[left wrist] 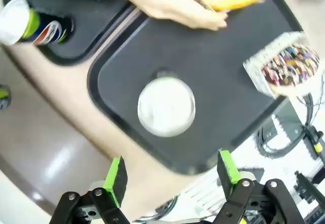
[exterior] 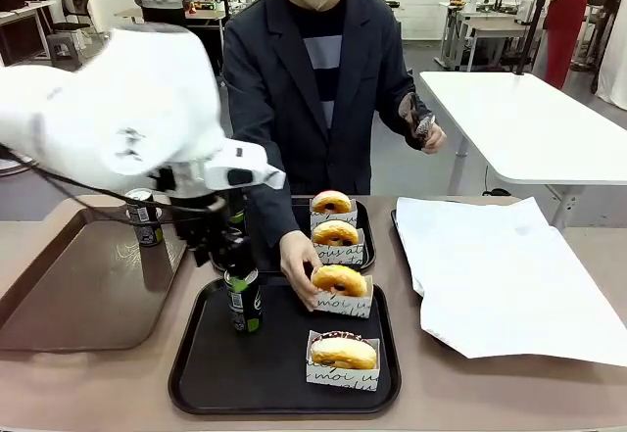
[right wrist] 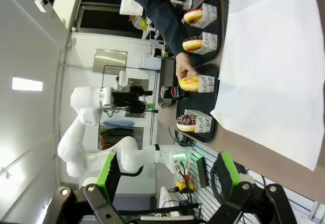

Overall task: Set up donuts and drinks on trays.
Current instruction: Pick up one Pepsi coke from the Handle tray and place it on the Flat Tray without a Pepsi coke.

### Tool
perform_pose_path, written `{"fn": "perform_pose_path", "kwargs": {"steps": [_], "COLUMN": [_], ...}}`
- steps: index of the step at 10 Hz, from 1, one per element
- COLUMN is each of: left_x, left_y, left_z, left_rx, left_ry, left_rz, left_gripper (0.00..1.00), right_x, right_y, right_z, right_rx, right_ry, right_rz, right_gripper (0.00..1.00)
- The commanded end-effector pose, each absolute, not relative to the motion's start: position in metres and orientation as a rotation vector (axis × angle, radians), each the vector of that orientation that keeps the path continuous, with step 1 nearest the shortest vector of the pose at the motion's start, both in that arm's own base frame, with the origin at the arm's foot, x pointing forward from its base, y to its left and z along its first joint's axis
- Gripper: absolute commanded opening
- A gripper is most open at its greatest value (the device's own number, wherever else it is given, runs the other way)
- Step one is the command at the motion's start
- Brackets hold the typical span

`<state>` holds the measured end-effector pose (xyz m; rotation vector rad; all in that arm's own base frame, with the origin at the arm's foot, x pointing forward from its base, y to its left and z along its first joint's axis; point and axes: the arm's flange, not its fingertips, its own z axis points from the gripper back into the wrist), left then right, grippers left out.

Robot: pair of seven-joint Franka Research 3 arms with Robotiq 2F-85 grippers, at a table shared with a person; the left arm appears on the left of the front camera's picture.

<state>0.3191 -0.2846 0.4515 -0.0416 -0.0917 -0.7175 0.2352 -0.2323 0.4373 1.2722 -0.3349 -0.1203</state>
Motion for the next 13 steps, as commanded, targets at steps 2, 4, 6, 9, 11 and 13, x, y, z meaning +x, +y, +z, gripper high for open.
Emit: {"fn": "perform_pose_path", "kwargs": {"steps": [2,4,6,9,11,13], "left_x": [0.262,0.243,0.237,0.248,0.248,0.248], "left_y": [-0.228,-0.209,-0.186,-0.195,-0.195,-0.195], "left_z": [0.478,0.48,0.478,0.497,0.497,0.497], "left_rx": [-0.08,-0.084,-0.104,-0.083,-0.083,-0.083], "left_ry": [-0.098,-0.096,-0.139,-0.137,-0.137,-0.137], "left_rz": [-0.78,-0.79,-0.747,-0.734,-0.734,-0.734], "left_gripper": [1.0,1.0,1.0,1.0,1.0,1.0], "right_x": [0.237,0.237,0.237,0.237,0.237,0.237], "right_y": [-0.233,-0.233,-0.233,-0.233,-0.233,-0.233], "right_z": [0.439,0.439,0.439,0.439,0.439,0.439], "right_rx": [1.292,1.292,1.292,1.292,1.292,1.292], "right_ry": [-0.36,-0.36,-0.36,-0.36,-0.36,-0.36], "right_rz": [-0.106,-0.106,-0.106,-0.106,-0.106,-0.106], "right_gripper": [1.0,1.0,1.0,1.0,1.0,1.0]}}
